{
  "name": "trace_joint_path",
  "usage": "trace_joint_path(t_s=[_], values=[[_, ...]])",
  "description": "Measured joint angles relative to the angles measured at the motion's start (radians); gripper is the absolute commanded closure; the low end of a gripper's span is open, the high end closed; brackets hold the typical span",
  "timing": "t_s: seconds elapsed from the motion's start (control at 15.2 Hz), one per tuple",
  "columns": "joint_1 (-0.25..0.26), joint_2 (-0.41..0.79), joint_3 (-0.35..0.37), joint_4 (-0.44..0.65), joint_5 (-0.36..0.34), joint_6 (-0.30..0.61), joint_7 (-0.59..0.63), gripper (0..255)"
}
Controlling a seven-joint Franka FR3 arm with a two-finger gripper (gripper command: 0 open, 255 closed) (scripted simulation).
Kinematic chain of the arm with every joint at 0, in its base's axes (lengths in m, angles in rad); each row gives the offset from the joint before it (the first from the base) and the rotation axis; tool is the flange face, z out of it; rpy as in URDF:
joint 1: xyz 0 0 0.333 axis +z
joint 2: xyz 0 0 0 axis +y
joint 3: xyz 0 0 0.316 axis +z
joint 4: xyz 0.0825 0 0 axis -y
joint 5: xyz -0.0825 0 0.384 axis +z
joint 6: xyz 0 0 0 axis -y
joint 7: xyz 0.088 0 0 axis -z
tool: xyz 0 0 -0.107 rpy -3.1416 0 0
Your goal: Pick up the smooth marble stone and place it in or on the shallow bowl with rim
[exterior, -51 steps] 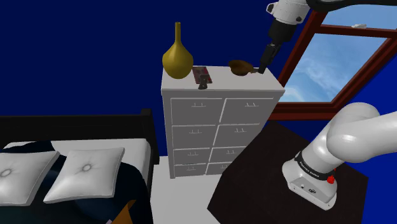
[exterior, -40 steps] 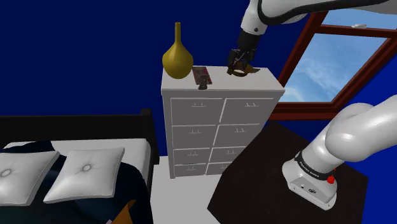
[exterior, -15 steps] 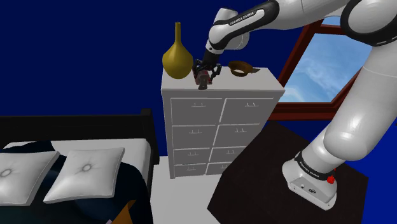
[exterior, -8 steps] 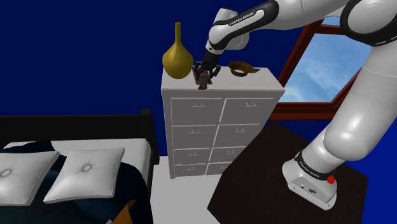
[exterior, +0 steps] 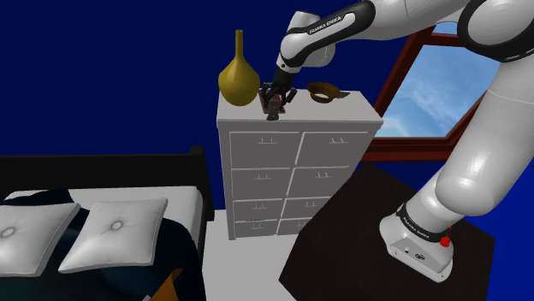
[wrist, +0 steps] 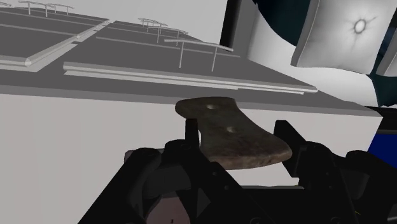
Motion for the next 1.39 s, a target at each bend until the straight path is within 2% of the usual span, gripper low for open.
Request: trace_joint_path(t_s=[0.2,1.39], values=[[0.000,-0.008,-0.001,0.005,-0.002,-0.013,0.003,255],[-0.004,-0.102,-0.007,0.125,-0.025,-0.225,0.046,255]])
